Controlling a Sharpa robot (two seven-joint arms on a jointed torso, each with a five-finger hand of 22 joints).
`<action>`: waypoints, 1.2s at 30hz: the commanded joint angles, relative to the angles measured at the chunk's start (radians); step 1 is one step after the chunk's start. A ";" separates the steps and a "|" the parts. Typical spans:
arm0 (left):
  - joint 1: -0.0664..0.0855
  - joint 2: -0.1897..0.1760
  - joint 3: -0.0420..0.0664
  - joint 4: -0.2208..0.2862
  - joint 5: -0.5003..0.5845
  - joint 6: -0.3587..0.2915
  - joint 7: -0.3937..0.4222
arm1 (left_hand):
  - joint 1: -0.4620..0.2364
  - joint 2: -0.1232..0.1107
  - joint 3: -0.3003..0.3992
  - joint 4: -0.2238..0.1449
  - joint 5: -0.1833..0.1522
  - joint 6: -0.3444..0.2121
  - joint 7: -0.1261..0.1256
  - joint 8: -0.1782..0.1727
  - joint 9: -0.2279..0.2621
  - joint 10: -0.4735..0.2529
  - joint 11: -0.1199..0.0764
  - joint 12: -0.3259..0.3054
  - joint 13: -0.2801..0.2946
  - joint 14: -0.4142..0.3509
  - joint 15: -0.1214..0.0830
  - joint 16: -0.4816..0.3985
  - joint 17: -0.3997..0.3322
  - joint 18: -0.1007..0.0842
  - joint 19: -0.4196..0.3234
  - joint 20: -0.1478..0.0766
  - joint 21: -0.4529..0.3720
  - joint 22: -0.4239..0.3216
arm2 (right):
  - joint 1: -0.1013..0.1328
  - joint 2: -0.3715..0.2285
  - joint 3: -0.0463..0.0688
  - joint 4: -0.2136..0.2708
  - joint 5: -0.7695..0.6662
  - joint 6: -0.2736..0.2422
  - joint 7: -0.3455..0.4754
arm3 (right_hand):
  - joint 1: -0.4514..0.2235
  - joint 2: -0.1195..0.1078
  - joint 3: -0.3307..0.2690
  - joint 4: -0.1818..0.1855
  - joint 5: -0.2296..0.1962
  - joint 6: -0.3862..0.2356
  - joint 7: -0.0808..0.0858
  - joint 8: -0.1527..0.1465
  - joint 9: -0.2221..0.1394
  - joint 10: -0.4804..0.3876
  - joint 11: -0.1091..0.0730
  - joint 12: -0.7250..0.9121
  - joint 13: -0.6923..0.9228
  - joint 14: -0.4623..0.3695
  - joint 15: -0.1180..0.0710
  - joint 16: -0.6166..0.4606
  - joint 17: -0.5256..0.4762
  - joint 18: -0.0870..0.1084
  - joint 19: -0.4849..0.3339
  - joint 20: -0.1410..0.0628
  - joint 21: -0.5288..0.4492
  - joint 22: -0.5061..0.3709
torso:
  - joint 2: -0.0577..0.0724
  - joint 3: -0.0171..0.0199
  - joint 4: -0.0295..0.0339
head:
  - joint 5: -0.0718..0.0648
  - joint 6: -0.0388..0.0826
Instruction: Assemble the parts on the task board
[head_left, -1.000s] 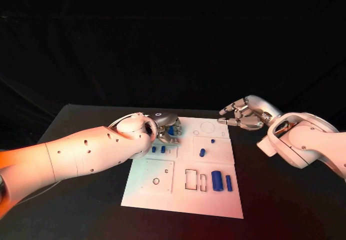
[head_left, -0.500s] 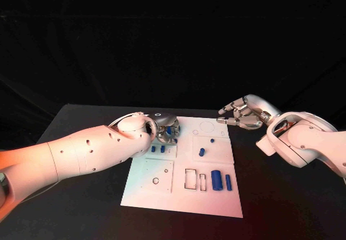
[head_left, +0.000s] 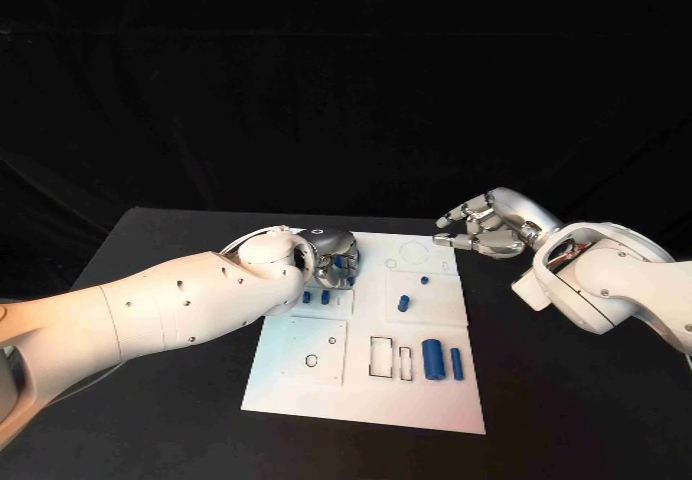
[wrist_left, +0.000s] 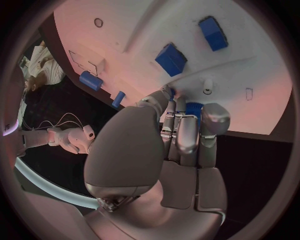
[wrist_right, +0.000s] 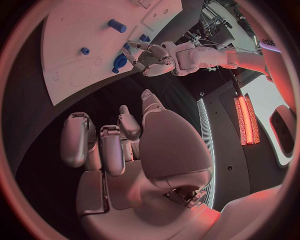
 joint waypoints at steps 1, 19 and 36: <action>-0.002 0.005 0.001 -0.002 -0.001 0.016 0.003 | 0.004 0.005 0.010 -0.002 -0.001 0.008 0.000 -0.007 -0.002 0.011 -0.001 -0.009 -0.003 0.009 -0.001 0.007 0.000 -0.011 0.005 0.001 0.008 0.003 | -0.001 0.001 0.000 0.001 -0.006 0.003 0.009 | 0.000 0.008 -0.007 -0.001 0.004 -0.004 -0.005 0.005 0.001 -0.001 0.002 0.000 0.001 0.058 -0.009 -0.003 0.078 0.006 -0.008 -0.002 -0.002 0.043 | 0.000 0.0001 -0.0009 | -0.001 0.000; -0.006 0.015 0.001 -0.016 0.009 0.043 0.006 | 0.008 0.022 0.055 -0.024 0.000 0.038 -0.005 -0.016 -0.011 0.063 -0.011 -0.025 -0.013 0.014 -0.009 0.027 0.007 -0.016 0.009 -0.001 0.040 0.040 | -0.001 0.003 0.000 0.000 -0.006 0.005 0.010 | 0.000 0.009 -0.007 -0.001 0.005 -0.002 -0.005 0.006 0.002 0.003 0.001 0.003 0.004 0.058 -0.009 -0.003 0.078 0.006 -0.008 -0.002 -0.003 0.043 | 0.000 0.0007 0.0002 | -0.002 -0.004; -0.008 0.014 0.003 -0.015 0.016 -0.009 0.007 | 0.008 0.028 0.155 -0.122 0.000 0.097 -0.002 -0.037 -0.012 0.135 -0.017 -0.073 -0.006 0.021 -0.016 0.053 0.012 -0.024 0.017 -0.005 0.089 0.097 | -0.001 0.005 0.000 -0.003 -0.006 0.002 0.009 | 0.002 0.013 -0.006 -0.001 0.007 0.000 -0.006 0.008 0.003 0.009 0.000 0.007 0.006 0.058 -0.010 -0.004 0.078 0.006 -0.007 -0.003 -0.005 0.042 | -0.002 -0.0007 0.0008 | -0.003 0.000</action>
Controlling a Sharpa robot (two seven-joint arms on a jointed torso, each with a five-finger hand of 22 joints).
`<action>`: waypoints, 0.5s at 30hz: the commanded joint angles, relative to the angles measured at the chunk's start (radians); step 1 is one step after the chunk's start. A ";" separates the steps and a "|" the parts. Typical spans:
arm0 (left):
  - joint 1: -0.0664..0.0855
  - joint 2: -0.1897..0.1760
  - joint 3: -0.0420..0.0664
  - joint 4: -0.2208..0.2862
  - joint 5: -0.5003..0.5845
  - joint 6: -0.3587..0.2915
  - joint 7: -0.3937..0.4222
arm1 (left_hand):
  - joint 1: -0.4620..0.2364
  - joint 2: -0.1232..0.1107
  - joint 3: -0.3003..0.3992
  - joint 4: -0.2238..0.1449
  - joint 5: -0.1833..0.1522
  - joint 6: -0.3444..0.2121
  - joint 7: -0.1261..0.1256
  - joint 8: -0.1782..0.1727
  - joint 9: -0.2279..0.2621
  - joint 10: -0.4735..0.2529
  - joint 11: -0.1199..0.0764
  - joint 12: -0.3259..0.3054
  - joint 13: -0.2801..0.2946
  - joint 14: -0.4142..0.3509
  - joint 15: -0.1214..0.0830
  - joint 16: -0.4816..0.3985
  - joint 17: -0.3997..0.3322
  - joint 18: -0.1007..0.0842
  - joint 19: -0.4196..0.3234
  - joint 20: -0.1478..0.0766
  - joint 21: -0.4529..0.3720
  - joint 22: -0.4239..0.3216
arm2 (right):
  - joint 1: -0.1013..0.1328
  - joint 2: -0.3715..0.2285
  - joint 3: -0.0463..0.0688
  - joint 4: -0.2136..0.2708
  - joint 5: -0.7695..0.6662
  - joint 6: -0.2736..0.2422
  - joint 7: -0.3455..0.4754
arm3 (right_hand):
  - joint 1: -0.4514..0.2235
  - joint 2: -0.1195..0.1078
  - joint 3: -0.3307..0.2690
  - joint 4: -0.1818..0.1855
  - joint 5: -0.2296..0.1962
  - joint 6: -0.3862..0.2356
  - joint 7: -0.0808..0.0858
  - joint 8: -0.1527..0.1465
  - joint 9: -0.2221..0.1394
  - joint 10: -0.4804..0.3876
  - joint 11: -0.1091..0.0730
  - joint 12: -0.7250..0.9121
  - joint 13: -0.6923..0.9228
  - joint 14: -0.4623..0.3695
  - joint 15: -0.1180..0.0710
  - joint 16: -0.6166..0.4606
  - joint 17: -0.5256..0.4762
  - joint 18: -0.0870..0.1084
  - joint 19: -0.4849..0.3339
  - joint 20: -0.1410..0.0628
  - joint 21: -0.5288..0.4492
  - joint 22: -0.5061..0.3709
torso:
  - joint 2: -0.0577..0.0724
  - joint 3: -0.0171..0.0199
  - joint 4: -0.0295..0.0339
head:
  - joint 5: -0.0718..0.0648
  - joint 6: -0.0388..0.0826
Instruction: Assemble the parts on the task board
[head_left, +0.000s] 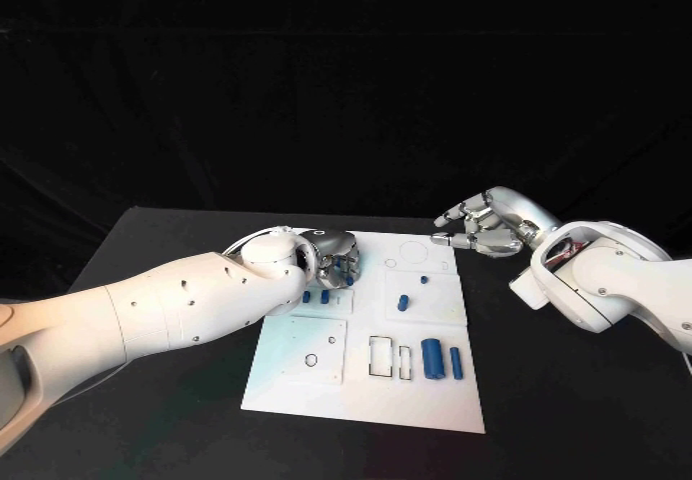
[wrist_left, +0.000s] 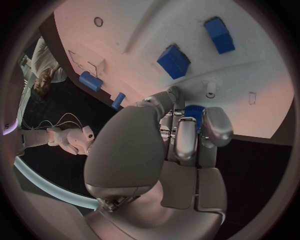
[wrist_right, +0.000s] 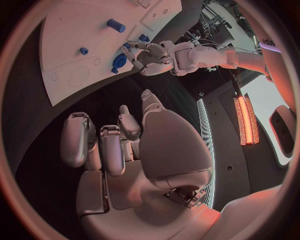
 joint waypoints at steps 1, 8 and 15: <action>-0.003 -0.001 0.001 0.003 0.014 -0.026 0.005 | -0.019 -0.004 0.005 -0.003 0.003 0.001 0.005 -0.006 -0.003 0.004 0.002 -0.006 0.001 0.003 0.003 0.003 -0.003 -0.009 0.000 0.004 0.007 0.002 | -0.001 0.000 0.000 -0.001 -0.006 0.001 0.008 | 0.001 0.013 -0.004 0.001 0.005 0.000 -0.006 0.004 0.001 0.009 0.000 0.007 0.001 0.058 -0.010 -0.004 0.079 0.006 -0.007 -0.003 -0.005 0.042 | -0.001 -0.0005 0.0003 | -0.001 0.003; -0.003 -0.025 0.008 0.031 0.039 -0.043 0.006 | -0.047 -0.013 0.008 -0.005 0.003 0.007 0.005 -0.015 -0.005 0.011 0.002 -0.021 0.002 0.001 0.003 0.002 -0.010 -0.008 -0.002 0.006 0.009 0.004 | -0.002 0.000 0.000 -0.004 -0.006 0.000 0.008 | 0.002 0.014 -0.003 0.001 0.006 0.001 -0.007 0.004 0.001 0.010 0.000 0.008 0.002 0.058 -0.010 -0.005 0.078 0.006 -0.008 -0.003 -0.007 0.041 | -0.001 0.0011 0.0008 | 0.003 0.009; -0.001 -0.063 0.031 0.074 0.080 -0.032 -0.002 | -0.089 -0.028 -0.005 0.007 0.003 0.010 0.003 -0.023 -0.006 0.015 0.003 -0.036 0.003 -0.002 0.005 -0.003 -0.024 -0.007 -0.005 0.007 0.008 0.003 | -0.002 0.001 0.000 -0.008 -0.006 -0.001 0.007 | 0.002 0.014 -0.003 0.001 0.006 0.001 -0.007 0.004 0.001 0.010 0.000 0.008 0.002 0.058 -0.010 -0.005 0.078 0.006 -0.008 -0.003 -0.007 0.041 | -0.002 0.0015 0.0018 | 0.007 0.015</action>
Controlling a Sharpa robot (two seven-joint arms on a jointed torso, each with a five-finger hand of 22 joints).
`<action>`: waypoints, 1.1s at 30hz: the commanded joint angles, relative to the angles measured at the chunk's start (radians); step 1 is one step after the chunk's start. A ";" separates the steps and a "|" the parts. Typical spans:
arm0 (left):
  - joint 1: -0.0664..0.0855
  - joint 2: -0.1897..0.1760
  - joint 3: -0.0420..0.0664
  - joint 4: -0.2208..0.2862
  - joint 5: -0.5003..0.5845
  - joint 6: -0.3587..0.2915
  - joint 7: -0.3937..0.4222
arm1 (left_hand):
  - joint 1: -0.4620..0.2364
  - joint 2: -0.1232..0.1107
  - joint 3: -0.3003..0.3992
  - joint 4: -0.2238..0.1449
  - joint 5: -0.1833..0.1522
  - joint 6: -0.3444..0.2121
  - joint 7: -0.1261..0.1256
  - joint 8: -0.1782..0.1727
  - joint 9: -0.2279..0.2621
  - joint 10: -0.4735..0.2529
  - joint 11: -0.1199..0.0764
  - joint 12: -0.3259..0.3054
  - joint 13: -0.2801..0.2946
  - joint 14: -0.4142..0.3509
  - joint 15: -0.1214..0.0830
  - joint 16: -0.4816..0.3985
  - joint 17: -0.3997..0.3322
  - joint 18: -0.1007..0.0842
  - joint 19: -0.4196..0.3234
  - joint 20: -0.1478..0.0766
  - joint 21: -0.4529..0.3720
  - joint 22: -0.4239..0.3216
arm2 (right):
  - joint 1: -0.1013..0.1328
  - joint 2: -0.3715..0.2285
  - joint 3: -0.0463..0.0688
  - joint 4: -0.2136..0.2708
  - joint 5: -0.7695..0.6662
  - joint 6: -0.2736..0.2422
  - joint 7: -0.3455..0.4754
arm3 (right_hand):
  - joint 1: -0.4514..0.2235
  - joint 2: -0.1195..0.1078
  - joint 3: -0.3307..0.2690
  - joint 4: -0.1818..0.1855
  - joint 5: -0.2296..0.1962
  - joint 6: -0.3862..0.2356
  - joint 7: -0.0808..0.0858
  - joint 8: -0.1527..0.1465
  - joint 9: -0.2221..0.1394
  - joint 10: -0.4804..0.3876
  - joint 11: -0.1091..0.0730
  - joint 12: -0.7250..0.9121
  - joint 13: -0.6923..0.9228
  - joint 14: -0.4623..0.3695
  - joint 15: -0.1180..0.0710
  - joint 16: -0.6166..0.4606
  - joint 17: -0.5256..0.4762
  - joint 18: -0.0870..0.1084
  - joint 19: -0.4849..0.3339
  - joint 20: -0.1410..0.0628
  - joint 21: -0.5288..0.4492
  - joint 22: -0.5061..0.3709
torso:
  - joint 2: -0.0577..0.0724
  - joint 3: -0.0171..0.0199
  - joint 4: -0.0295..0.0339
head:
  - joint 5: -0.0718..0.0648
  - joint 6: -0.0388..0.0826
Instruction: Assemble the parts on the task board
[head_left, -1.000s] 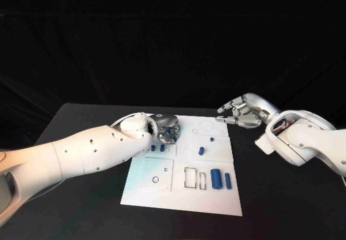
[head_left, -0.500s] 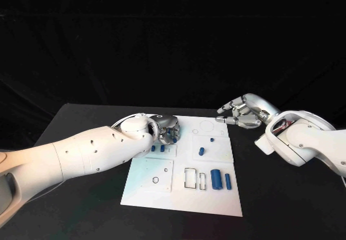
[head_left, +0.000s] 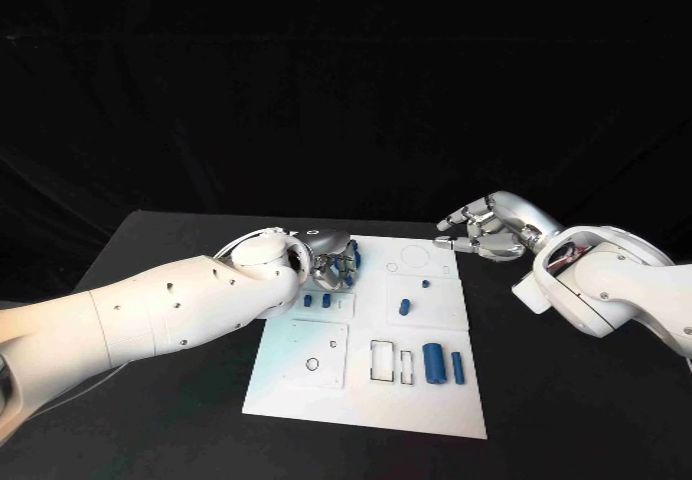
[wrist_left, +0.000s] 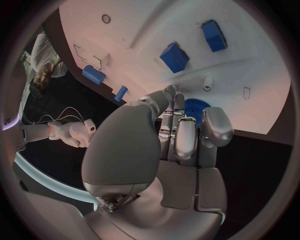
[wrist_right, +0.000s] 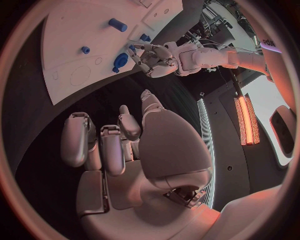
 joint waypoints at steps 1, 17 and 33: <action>0.003 -0.017 0.010 0.023 0.050 -0.003 -0.004 | -0.016 -0.001 -0.003 0.005 0.003 0.006 -0.001 -0.007 -0.002 0.009 -0.001 -0.008 0.001 -0.002 0.005 -0.004 -0.004 -0.007 -0.002 0.003 0.003 -0.001 | -0.001 0.001 0.000 -0.002 -0.006 0.000 0.007 | -0.002 0.011 -0.003 0.001 0.005 0.001 -0.007 0.004 0.001 0.010 0.000 0.004 0.002 0.062 -0.007 -0.005 0.078 0.006 -0.004 0.000 -0.007 0.041 | 0.000 0.0008 0.0006 | 0.002 0.003; 0.023 -0.104 0.026 0.046 0.079 0.037 -0.035 | -0.027 -0.005 -0.007 0.008 0.003 0.008 -0.003 -0.010 -0.002 0.013 -0.003 -0.013 0.002 -0.004 0.004 -0.006 -0.010 -0.008 -0.002 0.003 0.003 0.000 | -0.001 -0.001 0.000 -0.003 -0.006 0.000 0.005 | -0.001 0.011 -0.003 0.001 0.006 0.001 -0.007 0.005 0.002 0.011 -0.001 0.005 0.003 0.062 -0.007 -0.005 0.078 0.006 -0.004 0.000 -0.006 0.042 | 0.002 -0.0011 -0.0008 | 0.004 0.002; 0.009 -0.107 0.025 0.026 0.090 0.048 -0.035 | -0.029 -0.004 -0.007 0.009 0.003 0.011 -0.004 -0.010 -0.002 0.016 -0.004 -0.015 0.002 -0.004 0.003 -0.007 -0.013 -0.008 -0.002 0.003 0.003 0.000 | -0.001 -0.001 0.000 -0.003 -0.006 -0.001 0.006 | -0.001 0.011 -0.003 0.001 0.006 0.001 -0.007 0.005 0.002 0.011 -0.001 0.005 0.003 0.062 -0.007 -0.005 0.078 0.006 -0.004 0.000 -0.006 0.042 | 0.003 -0.0013 -0.0016 | 0.005 -0.004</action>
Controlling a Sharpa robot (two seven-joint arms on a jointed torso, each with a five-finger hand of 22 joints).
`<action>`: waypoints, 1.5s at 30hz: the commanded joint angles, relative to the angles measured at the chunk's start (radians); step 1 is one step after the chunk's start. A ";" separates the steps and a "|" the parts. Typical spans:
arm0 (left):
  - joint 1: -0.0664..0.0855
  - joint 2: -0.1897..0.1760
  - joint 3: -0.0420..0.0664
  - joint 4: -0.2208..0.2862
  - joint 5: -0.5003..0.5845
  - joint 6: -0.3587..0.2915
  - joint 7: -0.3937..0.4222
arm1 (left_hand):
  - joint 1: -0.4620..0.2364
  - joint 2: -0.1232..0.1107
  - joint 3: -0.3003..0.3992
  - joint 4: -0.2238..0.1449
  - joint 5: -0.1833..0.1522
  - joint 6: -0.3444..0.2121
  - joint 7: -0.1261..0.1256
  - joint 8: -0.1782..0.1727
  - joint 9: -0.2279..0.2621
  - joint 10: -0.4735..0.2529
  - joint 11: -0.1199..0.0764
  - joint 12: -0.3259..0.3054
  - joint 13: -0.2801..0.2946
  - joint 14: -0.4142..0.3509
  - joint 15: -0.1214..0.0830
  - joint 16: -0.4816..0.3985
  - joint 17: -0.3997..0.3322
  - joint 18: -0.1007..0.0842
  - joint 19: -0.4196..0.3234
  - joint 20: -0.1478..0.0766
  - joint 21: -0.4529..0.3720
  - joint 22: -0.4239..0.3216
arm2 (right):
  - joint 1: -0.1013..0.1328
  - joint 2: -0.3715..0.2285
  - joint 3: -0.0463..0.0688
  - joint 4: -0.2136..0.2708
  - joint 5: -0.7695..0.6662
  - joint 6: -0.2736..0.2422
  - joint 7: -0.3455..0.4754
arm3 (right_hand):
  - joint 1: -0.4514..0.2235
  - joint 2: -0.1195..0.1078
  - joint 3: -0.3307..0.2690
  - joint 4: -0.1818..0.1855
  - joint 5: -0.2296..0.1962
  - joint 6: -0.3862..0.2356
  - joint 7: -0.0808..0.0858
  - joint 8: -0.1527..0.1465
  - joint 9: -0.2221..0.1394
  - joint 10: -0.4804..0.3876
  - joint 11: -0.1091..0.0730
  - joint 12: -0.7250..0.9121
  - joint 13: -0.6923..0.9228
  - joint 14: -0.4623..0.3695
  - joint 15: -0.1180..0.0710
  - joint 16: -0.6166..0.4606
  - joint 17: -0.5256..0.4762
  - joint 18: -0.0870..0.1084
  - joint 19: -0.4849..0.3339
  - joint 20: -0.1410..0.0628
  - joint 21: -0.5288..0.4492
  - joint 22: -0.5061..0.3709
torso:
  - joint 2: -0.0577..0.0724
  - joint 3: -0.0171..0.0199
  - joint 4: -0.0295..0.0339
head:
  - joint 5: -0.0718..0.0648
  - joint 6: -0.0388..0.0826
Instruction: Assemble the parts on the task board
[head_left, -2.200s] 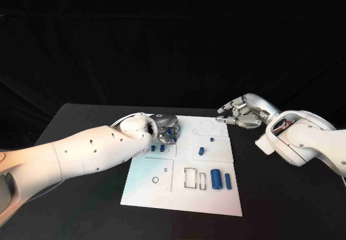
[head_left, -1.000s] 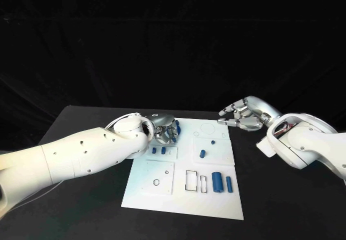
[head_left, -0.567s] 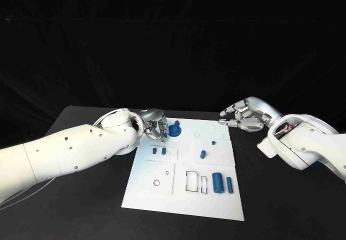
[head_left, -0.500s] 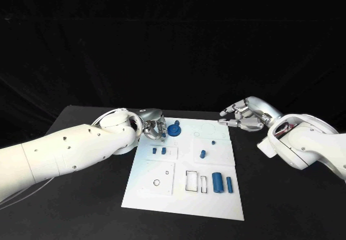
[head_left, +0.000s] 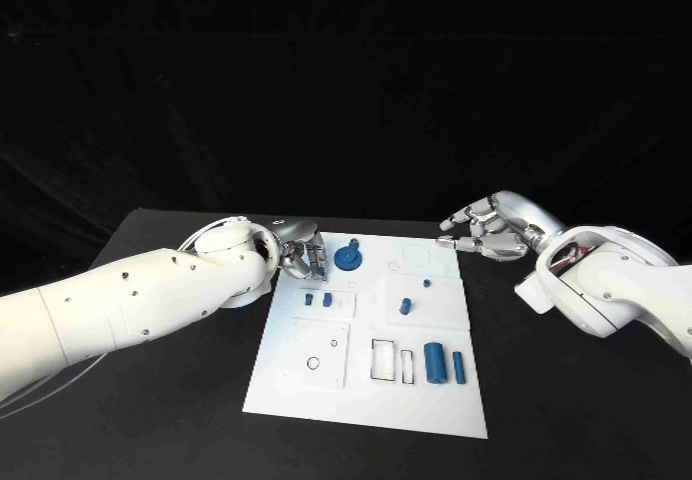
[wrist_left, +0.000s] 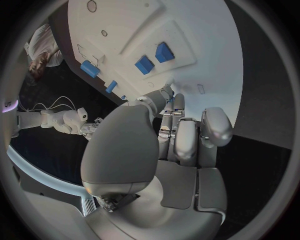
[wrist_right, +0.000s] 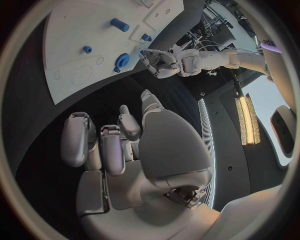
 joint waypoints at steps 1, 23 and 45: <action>-0.003 0.006 0.001 -0.004 0.011 0.018 -0.002 | -0.012 -0.002 -0.003 0.006 0.003 0.006 -0.002 -0.004 0.000 0.007 0.002 -0.006 0.001 -0.004 0.003 -0.007 -0.001 -0.008 -0.002 0.003 0.003 0.001 | -0.001 0.000 0.000 0.000 -0.006 0.000 0.006 | -0.001 0.011 -0.003 0.001 0.006 0.001 -0.007 0.005 0.001 0.005 0.000 0.005 0.001 0.062 -0.007 -0.005 0.078 0.006 -0.004 0.000 -0.006 0.041 | 0.000 0.0001 0.0004 | -0.001 -0.002; -0.012 0.027 -0.002 -0.017 0.014 0.037 -0.002 | -0.012 -0.002 -0.003 0.005 0.003 0.006 -0.002 -0.005 0.000 0.008 0.002 -0.007 0.001 -0.005 0.003 -0.010 -0.007 -0.006 -0.005 0.002 0.000 -0.004 | -0.001 0.000 0.000 0.001 -0.006 0.000 0.007 | -0.001 0.011 -0.003 0.001 0.006 0.001 -0.007 0.005 0.001 0.005 0.000 0.005 0.001 0.062 -0.007 -0.005 0.078 0.006 -0.004 0.000 -0.006 0.041 | -0.001 0.0010 -0.0008 | 0.002 -0.005; -0.013 0.032 -0.004 -0.029 -0.007 0.066 -0.019 | -0.016 -0.007 -0.002 0.004 0.003 -0.011 0.005 -0.020 -0.005 0.003 0.006 -0.019 0.001 -0.008 0.006 -0.009 -0.006 -0.005 -0.009 0.001 -0.005 -0.010 | -0.001 -0.001 0.000 0.000 -0.006 0.000 0.006 | -0.001 0.012 -0.004 0.000 0.009 0.002 -0.007 0.006 0.002 0.005 0.000 0.003 -0.002 0.062 -0.007 -0.007 0.076 0.007 -0.004 -0.001 -0.009 0.039 | -0.002 0.0011 0.0000 | 0.001 -0.008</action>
